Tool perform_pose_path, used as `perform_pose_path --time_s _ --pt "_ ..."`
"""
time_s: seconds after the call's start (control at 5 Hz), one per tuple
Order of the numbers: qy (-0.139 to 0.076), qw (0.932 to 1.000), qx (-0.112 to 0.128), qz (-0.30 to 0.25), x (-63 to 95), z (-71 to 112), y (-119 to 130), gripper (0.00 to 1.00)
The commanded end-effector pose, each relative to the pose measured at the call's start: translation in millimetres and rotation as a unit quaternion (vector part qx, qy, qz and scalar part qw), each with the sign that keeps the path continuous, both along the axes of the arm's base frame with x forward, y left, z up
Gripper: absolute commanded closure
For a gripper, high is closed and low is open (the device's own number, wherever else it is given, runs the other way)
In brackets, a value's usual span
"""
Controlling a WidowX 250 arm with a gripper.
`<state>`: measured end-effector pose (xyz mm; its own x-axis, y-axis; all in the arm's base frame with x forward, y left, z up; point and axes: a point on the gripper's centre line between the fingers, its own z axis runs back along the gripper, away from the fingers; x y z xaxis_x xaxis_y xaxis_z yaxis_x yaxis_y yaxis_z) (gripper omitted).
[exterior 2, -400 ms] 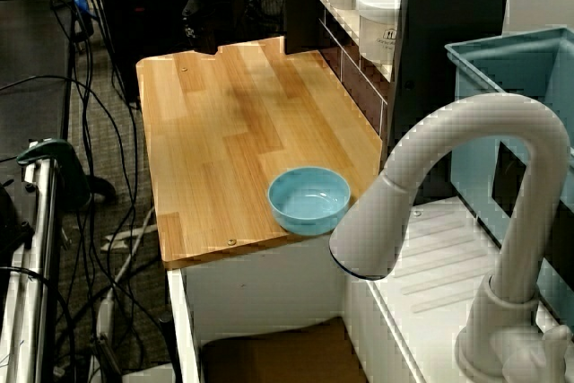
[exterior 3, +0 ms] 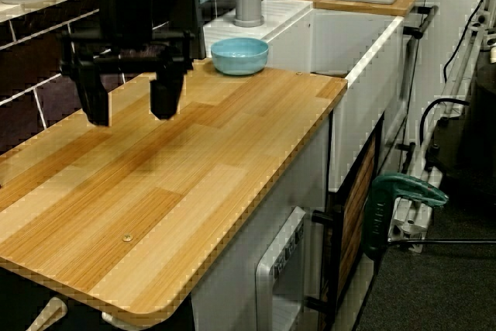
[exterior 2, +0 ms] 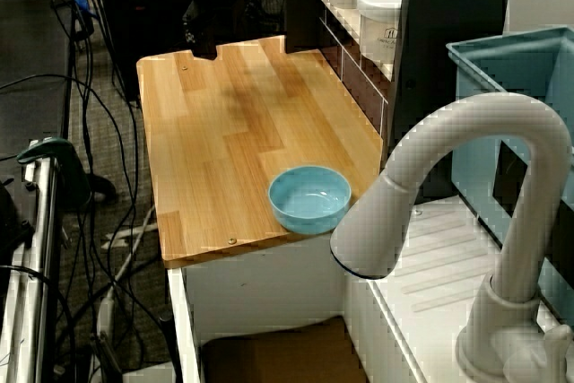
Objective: Push into sink
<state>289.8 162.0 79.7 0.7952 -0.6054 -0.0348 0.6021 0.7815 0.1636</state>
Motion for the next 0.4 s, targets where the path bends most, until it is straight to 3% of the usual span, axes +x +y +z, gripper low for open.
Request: perform_pose_path --time_s 0.0,0.2 --pt "-0.009 0.997 -0.023 -0.073 -3.3 16.6 -37 0.0" --pt "-0.028 0.9939 -0.008 -0.106 -13.6 29.5 -62 0.0"
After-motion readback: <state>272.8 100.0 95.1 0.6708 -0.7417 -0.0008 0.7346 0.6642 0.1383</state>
